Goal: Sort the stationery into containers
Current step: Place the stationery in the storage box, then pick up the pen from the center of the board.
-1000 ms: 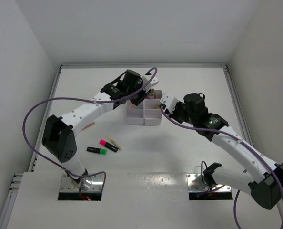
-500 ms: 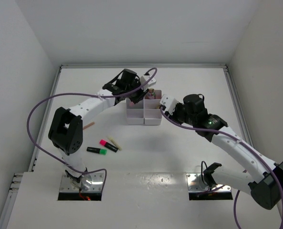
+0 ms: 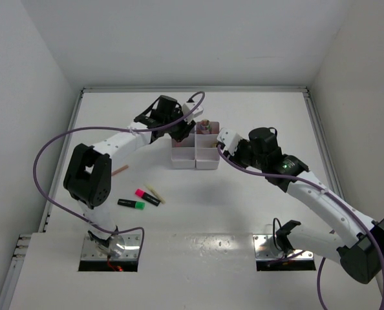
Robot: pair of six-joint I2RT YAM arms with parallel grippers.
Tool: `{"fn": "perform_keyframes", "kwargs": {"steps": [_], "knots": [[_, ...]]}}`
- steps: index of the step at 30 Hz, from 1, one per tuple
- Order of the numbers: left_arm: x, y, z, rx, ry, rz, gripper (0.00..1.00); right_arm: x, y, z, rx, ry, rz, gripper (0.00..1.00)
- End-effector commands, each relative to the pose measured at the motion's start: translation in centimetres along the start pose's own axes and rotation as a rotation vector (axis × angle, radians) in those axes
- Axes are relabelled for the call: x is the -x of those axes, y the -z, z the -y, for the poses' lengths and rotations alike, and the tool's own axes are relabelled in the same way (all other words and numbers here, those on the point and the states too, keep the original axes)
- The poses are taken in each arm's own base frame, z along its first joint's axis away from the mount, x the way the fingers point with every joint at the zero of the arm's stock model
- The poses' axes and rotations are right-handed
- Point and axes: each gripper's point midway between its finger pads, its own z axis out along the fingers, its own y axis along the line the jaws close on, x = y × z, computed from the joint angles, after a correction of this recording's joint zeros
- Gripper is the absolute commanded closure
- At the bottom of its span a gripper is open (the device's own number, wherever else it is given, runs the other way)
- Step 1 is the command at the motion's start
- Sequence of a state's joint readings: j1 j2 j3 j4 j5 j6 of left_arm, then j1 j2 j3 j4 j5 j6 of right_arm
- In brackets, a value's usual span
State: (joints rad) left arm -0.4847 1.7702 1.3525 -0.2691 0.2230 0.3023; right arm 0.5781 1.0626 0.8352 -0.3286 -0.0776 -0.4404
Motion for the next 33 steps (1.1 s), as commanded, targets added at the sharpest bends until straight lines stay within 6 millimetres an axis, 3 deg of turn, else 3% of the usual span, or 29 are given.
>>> {"fn": "perform_keyframes", "kwargs": {"steps": [1, 5, 7, 10, 11, 12, 13, 14, 15, 16, 17, 18, 19, 20, 21, 22, 23, 24, 25, 27, 29, 32, 33], "knots": [[1.3, 0.4, -0.8, 0.017, -0.004, 0.056, 0.52, 0.9, 0.1, 0.8, -0.035, -0.011, 0.036, 0.66], [2.3, 1.0, -0.7, 0.016, 0.007, 0.087, 0.50, 0.9, 0.1, 0.8, -0.035, -0.011, 0.036, 0.65], [3.9, 2.3, -0.8, 0.020, 0.018, 0.131, 0.50, 0.9, 0.1, 0.8, -0.035, -0.011, 0.036, 0.65], [6.9, 4.8, -0.8, 0.033, 0.070, 0.228, 0.52, 0.8, 0.1, 0.5, -0.023, -0.003, 0.034, 0.54], [9.1, 7.4, -1.4, 0.083, 0.089, 0.309, 0.63, 0.9, 0.0, 0.4, -0.012, -0.002, 0.040, 0.35], [9.9, 8.7, -1.6, 0.116, 0.212, 0.346, 0.74, 0.6, -0.1, 0.1, -0.007, -0.003, 0.033, 0.20], [8.7, 9.9, -3.7, 0.251, 0.324, 0.340, 0.91, 0.7, -0.1, 0.0, 0.000, -0.003, 0.038, 0.10], [9.3, 12.8, -4.2, 0.318, 0.415, 0.397, 1.00, 0.8, -0.1, -0.2, 0.013, -0.003, 0.046, 0.06], [8.3, 13.6, -4.3, 0.363, 0.606, 0.409, 1.00, 0.6, -0.1, -0.4, 0.019, -0.004, 0.037, 0.07], [5.0, 14.5, -6.1, 0.524, 0.724, 0.371, 0.95, 0.9, -0.1, -0.8, 0.045, -0.004, 0.054, 0.17], [3.0, 15.4, -6.6, 0.600, 0.824, 0.346, 0.85, 0.8, -0.1, -1.1, 0.057, -0.005, 0.051, 0.44], [0.2, 16.7, -6.2, 0.664, 0.988, 0.298, 0.75, 1.1, -0.2, -1.1, 0.066, -0.005, 0.058, 0.98], [-1.8, 17.5, -6.4, 0.729, 1.063, 0.283, 0.60, 1.1, -0.2, -1.1, 0.066, -0.014, 0.058, 1.00], [-5.7, 18.2, -7.2, 0.853, 1.144, 0.243, 0.34, 1.1, -0.2, -1.4, 0.081, -0.016, 0.057, 1.00], [-8.2, 18.7, -6.7, 0.906, 1.270, 0.220, 0.30, 1.0, -0.5, -1.7, 0.097, -0.017, 0.055, 1.00], [-10.0, 19.3, -6.7, 0.953, 1.335, 0.203, 0.23, 1.0, -0.4, -1.8, 0.098, -0.029, 0.054, 0.87], [-11.6, 19.6, -6.8, 0.993, 1.387, 0.175, 0.16, 1.4, -0.4, -1.7, 0.101, -0.028, 0.067, 0.66], [-13.9, 20.6, -6.9, 1.053, 1.453, 0.122, 0.16, 1.3, -0.6, -1.9, 0.113, -0.039, 0.064, 0.29], [-15.2, 20.6, -7.0, 1.092, 1.512, 0.096, 0.15, 1.7, -0.5, -1.7, 0.109, -0.037, 0.071, 0.23], [-17.6, 20.9, -7.1, 1.157, 1.589, -0.005, 0.15, 1.5, -0.4, -1.9, 0.115, -0.048, 0.062, 0.20], [-18.5, 20.5, -7.3, 1.158, 1.668, -0.037, 0.18, 1.5, -0.4, -1.9, 0.115, -0.048, 0.062, 0.25], [-20.7, 19.7, -7.3, 1.152, 1.772, -0.076, 0.46, 1.5, -0.4, -2.0, 0.110, -0.056, 0.069, 0.32], [-21.2, 19.8, -7.5, 1.153, 1.809, -0.070, 0.61, 1.5, -0.4, -2.0, 0.110, -0.056, 0.069, 0.33]]}}
